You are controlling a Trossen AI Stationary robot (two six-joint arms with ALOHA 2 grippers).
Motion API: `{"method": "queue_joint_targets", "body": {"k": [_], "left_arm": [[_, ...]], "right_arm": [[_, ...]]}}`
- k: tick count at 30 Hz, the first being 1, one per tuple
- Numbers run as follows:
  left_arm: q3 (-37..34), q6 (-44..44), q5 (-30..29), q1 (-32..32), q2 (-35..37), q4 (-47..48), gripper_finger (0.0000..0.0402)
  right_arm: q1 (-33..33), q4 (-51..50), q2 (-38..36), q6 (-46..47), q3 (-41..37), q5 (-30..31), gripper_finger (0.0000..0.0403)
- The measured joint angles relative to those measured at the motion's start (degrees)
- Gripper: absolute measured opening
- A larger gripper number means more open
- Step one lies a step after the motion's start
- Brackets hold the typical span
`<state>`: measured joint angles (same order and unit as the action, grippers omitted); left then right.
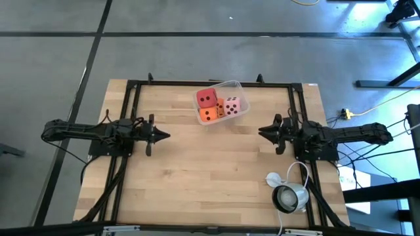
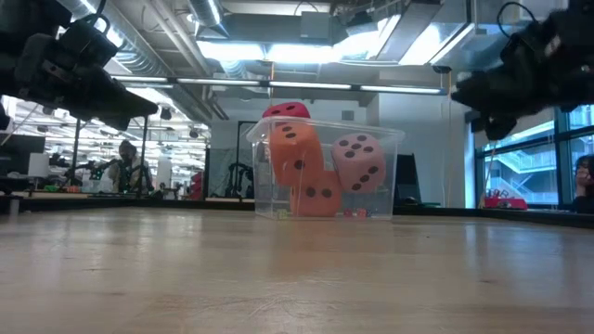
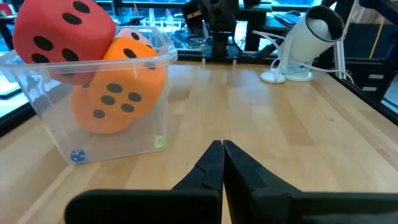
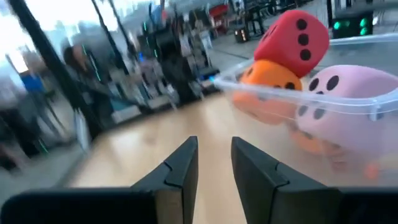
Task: Pick & Place Dice
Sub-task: Return to Home Position
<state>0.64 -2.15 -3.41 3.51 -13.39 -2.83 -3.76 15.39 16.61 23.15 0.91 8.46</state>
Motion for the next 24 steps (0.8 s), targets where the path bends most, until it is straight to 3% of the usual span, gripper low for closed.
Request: {"method": "queue_joint_targets", "body": {"k": [5,12,16,24], "left_arm": [[0.00,0.70,0.02,0.00,0.00,-2.70,0.0002],[0.00,10.69,0.41,-0.04,0.04,-11.72,0.0002],[0.00,11.01,0.42,-0.04,0.02,-11.17,0.0002],[0.00,8.42,0.45,-0.04,0.00,-9.68,0.0002]], "right_arm": [[-0.01,-5.28,0.73,-12.29,0.00,-4.23,0.0096],[-0.02,-3.37,0.73,-24.78,0.00,-11.35,0.0097],[-0.02,-3.38,0.71,-25.93,0.00,-11.63,0.0098],[-0.02,-3.42,0.73,-19.38,0.00,-10.42,0.0098]]}}
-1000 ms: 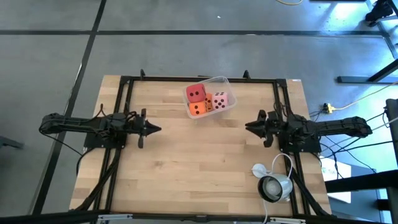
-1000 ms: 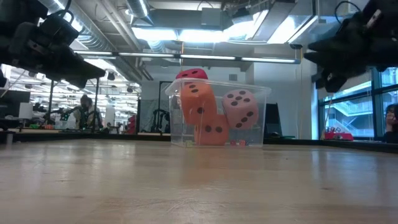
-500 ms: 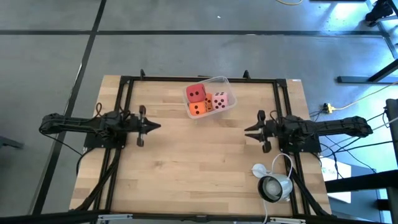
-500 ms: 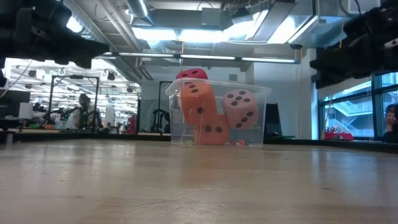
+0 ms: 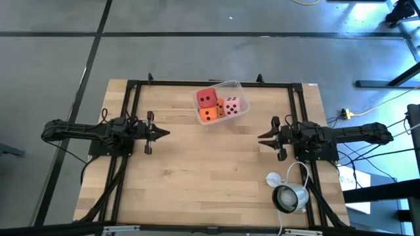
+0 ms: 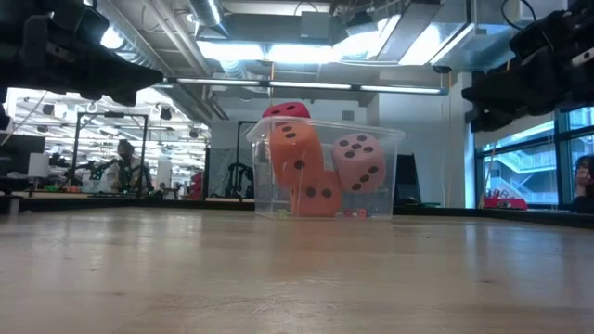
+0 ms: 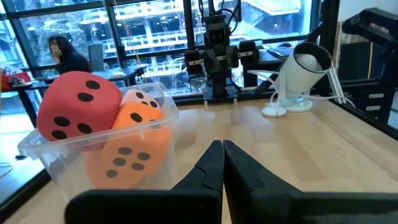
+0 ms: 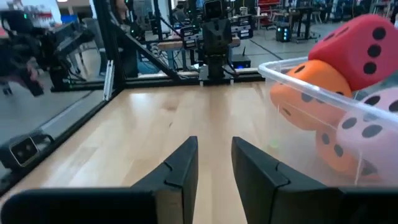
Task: Pick & Place Dice
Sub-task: Return to Home Position
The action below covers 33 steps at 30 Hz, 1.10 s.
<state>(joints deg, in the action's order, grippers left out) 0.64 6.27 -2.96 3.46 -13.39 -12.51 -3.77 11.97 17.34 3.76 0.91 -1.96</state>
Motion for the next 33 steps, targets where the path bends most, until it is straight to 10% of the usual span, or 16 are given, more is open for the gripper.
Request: {"method": "queue_joint_targets", "body": {"k": [33], "left_arm": [[0.00,-0.97,0.00,0.00,0.00,0.31,0.0002]], "right_arm": [[0.00,-0.02,0.00,3.28,0.00,0.02,0.0097]]}}
